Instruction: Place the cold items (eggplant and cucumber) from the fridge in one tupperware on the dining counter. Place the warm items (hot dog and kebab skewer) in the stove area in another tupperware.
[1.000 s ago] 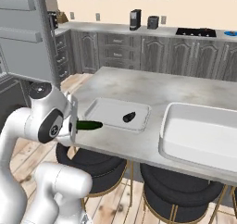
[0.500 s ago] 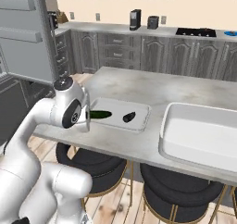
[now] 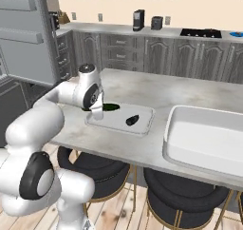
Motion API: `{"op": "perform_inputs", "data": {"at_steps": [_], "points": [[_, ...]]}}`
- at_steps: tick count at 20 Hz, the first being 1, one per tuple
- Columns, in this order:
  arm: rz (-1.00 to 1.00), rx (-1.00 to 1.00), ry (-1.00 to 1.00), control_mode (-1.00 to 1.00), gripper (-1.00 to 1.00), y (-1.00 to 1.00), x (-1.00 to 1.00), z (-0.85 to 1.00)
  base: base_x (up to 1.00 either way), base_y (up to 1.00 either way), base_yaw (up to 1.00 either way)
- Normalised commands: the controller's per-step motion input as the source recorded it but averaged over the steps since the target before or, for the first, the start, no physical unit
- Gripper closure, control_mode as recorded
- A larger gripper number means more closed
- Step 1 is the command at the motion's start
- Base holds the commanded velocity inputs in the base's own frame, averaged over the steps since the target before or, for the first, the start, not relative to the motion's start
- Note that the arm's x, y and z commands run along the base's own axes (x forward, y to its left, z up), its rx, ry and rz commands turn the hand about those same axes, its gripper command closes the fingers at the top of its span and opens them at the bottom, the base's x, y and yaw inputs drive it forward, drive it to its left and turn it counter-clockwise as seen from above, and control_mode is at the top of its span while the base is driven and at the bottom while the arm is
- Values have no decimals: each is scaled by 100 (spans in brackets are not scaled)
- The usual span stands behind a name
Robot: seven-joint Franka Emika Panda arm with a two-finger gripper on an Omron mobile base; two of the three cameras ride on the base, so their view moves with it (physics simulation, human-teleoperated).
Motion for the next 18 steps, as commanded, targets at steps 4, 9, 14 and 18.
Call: {"op": "perform_inputs", "data": {"at_steps": [4, 9, 14, 18], "points": [[0, 0, 8, -100, 100, 0, 97, -54, 0, 0, 0], [0, 0, 15, -100, 100, 0, 94, -79, 0, 0, 0], [0, 0, 0, -100, 100, 0, 86, -66, 0, 0, 0], [0, 0, 3, -100, 100, 0, 79, -69, 0, 0, 0]]}}
